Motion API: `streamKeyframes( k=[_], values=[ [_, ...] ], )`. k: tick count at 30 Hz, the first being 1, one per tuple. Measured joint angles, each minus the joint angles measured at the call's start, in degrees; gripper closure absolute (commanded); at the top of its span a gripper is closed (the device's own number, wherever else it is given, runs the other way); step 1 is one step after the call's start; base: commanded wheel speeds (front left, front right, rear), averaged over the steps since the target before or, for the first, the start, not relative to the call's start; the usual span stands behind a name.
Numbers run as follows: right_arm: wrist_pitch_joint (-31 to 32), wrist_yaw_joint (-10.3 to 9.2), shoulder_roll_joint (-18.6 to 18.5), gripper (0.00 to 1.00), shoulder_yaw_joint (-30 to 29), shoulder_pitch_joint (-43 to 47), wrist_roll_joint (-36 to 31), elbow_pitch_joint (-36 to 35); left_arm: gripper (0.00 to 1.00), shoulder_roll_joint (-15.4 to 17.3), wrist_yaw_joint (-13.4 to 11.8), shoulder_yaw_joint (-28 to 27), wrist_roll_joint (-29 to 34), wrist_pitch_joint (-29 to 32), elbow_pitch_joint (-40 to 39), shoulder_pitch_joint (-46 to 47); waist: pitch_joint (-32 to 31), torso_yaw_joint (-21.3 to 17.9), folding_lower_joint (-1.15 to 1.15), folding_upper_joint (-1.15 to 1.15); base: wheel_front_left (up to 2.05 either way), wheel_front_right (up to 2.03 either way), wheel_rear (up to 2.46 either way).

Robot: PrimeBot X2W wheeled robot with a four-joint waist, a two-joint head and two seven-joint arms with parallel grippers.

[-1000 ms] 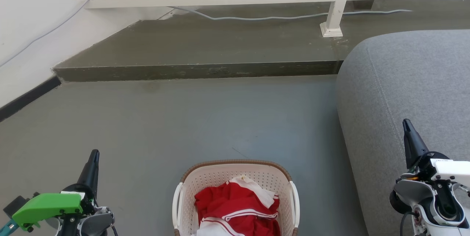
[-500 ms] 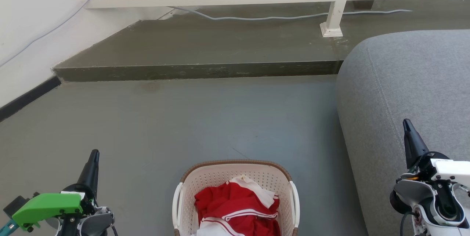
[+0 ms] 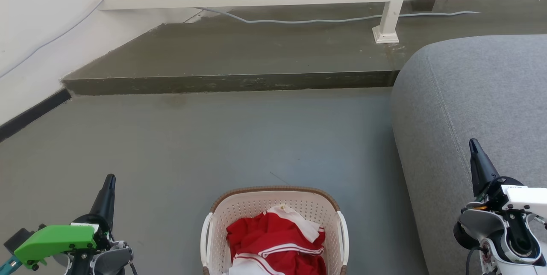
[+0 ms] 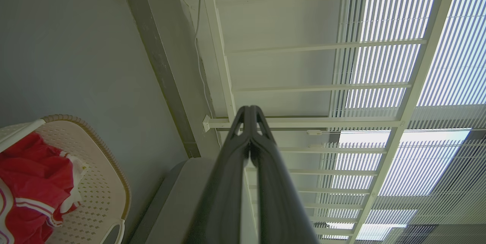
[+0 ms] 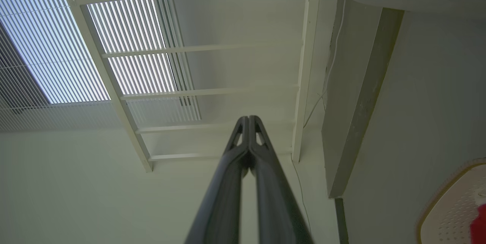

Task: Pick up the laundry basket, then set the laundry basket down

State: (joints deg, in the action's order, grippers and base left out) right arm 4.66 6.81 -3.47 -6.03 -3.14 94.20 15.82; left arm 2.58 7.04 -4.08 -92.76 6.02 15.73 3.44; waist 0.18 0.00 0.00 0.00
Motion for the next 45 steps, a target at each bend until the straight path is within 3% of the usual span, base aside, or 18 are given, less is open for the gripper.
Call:
streamKeyframes(
  k=[45],
  values=[
    [0.0,0.0,0.16,1.0,-0.18,0.0,-0.01,0.0,1.0,-0.02,0.0,-0.03,0.0,0.0,0.0,0.0,0.0,0.0,0.0,0.0,0.0,0.0,0.0]
  ],
)
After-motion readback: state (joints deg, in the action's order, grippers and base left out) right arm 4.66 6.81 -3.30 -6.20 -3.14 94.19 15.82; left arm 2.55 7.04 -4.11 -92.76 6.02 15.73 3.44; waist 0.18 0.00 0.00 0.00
